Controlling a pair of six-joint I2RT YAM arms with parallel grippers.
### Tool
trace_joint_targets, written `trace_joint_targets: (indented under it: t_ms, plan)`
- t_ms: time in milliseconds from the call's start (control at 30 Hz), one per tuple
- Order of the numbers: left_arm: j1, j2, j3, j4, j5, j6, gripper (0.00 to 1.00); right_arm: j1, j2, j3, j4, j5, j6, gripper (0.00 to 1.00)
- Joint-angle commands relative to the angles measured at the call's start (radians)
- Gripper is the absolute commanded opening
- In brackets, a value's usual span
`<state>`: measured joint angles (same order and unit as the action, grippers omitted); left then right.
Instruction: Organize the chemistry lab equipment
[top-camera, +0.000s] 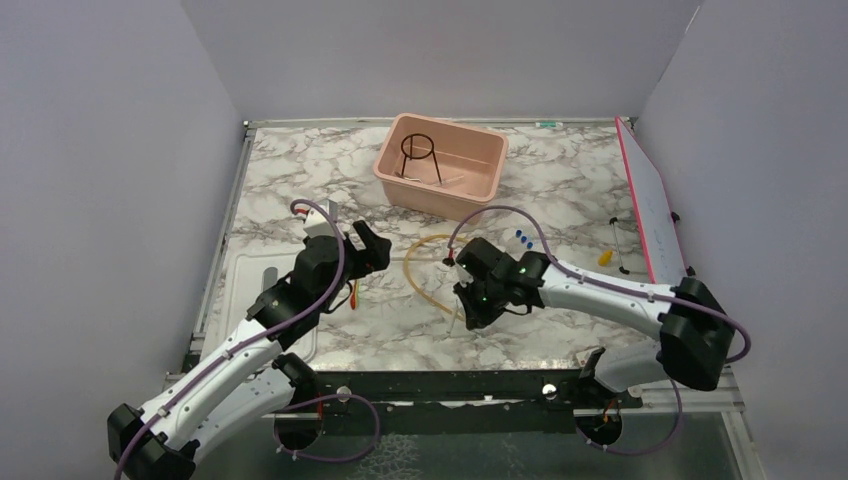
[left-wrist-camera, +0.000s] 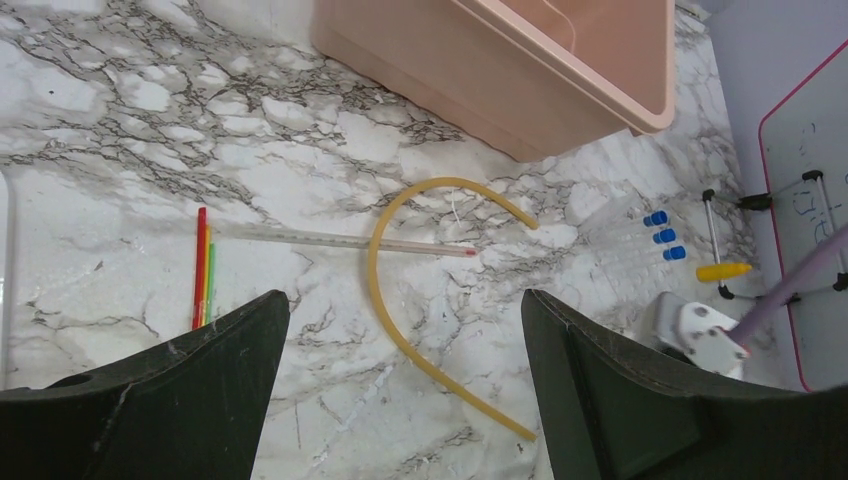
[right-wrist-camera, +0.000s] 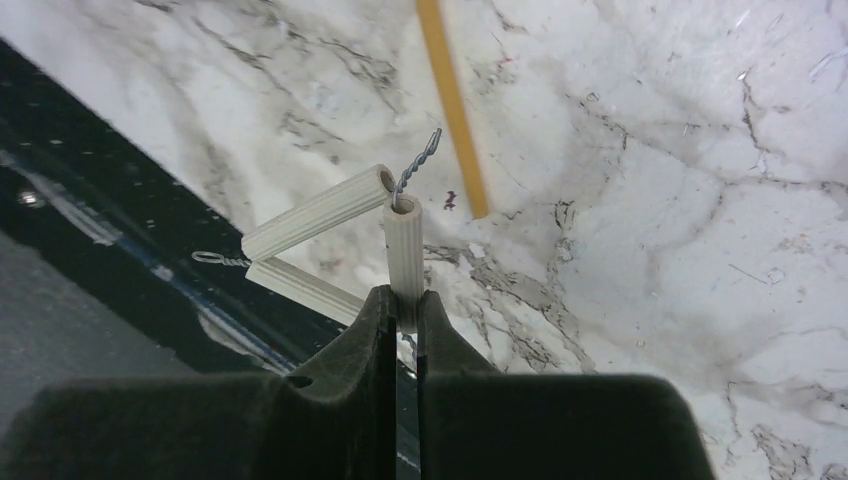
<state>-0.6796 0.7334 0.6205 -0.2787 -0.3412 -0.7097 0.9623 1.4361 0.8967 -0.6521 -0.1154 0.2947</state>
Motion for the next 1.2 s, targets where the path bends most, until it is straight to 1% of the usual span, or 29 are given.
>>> trace_joint_targets:
  t_ms: [0,167,233,333,400,433,500,600,767,933,1167]
  plan:
    - [0.005,-0.022,0.035,0.002,-0.049,0.020,0.89,0.007,-0.105,0.039,0.012,-0.042,-0.023,0.01]
    - [0.006,-0.036,0.097,-0.022,-0.061,0.044,0.89,0.007,-0.165,0.113,0.081,0.105,0.031,0.01]
    - [0.006,-0.042,0.134,-0.034,-0.074,0.064,0.89,0.007,-0.163,0.167,0.120,0.209,0.032,0.01]
    - [0.006,-0.053,0.193,-0.045,-0.096,0.109,0.89,0.005,-0.128,0.279,0.166,0.375,0.000,0.01]
    - [0.007,-0.057,0.228,-0.049,-0.118,0.148,0.89,-0.023,-0.080,0.370,0.179,0.481,-0.035,0.01]
    - [0.006,-0.059,0.243,-0.049,-0.131,0.169,0.89,-0.051,-0.048,0.420,0.182,0.502,-0.052,0.01]
    - [0.007,-0.059,0.269,-0.051,-0.152,0.210,0.89,-0.117,0.012,0.531,0.202,0.494,-0.081,0.01]
    - [0.006,-0.056,0.285,-0.049,-0.188,0.261,0.89,-0.218,0.111,0.649,0.232,0.457,-0.111,0.01]
    - [0.007,-0.051,0.261,-0.021,-0.219,0.310,0.89,-0.346,0.303,0.824,0.222,0.430,-0.093,0.01]
    - [0.007,-0.027,0.226,0.020,-0.213,0.358,0.89,-0.398,0.485,0.948,0.177,0.442,-0.081,0.01]
    - [0.011,0.027,0.205,0.038,-0.250,0.384,0.90,-0.433,0.663,1.035,0.174,0.405,-0.071,0.01]
